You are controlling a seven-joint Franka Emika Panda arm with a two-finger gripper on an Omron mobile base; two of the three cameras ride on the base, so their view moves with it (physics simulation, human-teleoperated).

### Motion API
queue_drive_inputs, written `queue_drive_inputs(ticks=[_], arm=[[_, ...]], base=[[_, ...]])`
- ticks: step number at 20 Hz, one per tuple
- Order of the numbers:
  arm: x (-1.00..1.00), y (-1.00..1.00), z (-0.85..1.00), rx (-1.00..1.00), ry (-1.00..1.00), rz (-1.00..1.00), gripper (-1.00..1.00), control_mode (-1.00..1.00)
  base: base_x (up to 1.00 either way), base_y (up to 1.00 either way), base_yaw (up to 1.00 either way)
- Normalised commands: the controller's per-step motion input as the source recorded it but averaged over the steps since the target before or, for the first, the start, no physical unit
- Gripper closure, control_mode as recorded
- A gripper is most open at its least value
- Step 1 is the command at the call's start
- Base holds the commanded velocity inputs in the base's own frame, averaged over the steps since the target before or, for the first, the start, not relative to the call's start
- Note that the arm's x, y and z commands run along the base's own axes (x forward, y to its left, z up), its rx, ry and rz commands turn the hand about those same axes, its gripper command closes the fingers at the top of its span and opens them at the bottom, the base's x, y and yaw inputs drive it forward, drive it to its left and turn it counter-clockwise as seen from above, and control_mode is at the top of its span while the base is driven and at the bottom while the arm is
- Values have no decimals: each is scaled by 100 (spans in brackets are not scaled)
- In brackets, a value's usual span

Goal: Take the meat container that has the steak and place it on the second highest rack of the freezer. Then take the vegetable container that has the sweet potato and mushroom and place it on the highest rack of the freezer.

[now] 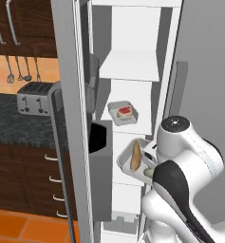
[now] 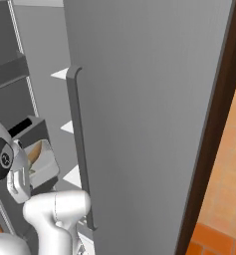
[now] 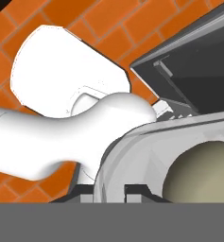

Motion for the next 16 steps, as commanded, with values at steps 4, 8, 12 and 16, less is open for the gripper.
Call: queue_drive_inputs(ticks=[4,8,12,16], arm=[[2,4,19,0,0,-2,100,-100],[-11,3,96,0,-11,-15,100,-100],[-8,4,93,0,-14,-24,100,-100],[0,7,77,0,-21,-35,100,-100]], base=[[33,19,-4],[0,0,0],[0,0,0],[0,0,0]])
